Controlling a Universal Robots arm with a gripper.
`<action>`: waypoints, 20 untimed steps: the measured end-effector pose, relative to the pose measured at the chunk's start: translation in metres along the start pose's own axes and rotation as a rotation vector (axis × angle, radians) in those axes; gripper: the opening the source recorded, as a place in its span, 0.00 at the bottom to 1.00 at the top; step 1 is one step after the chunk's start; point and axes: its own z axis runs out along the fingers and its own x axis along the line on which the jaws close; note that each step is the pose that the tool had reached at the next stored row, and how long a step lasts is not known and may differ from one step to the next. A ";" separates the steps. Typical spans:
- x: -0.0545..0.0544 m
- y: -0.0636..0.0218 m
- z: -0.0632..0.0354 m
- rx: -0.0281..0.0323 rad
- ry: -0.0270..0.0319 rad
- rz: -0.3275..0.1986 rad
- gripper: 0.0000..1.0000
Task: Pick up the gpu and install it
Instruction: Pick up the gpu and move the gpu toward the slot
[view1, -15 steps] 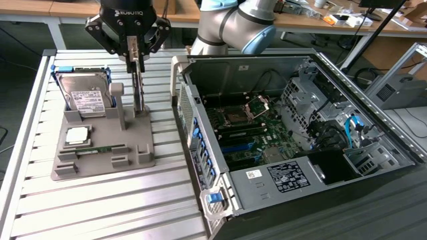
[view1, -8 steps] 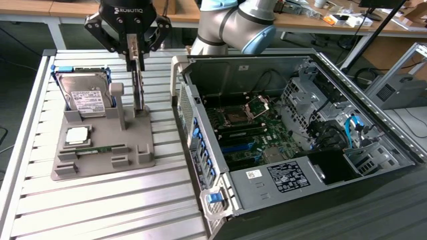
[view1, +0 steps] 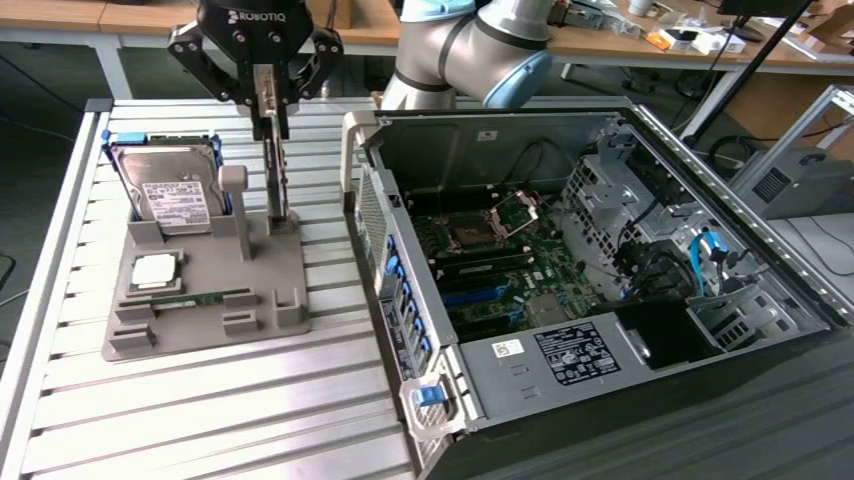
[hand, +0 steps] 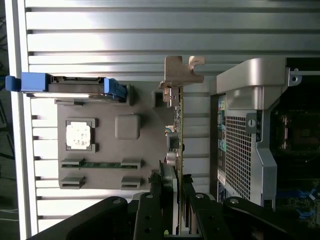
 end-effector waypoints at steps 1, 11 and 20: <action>0.000 0.0000 -0.0003 0.0000 -0.0001 0.000 0.27; 0.000 0.0000 -0.0040 -0.0001 0.0000 0.000 0.27; 0.000 0.0000 -0.0075 -0.0001 0.0000 0.000 0.27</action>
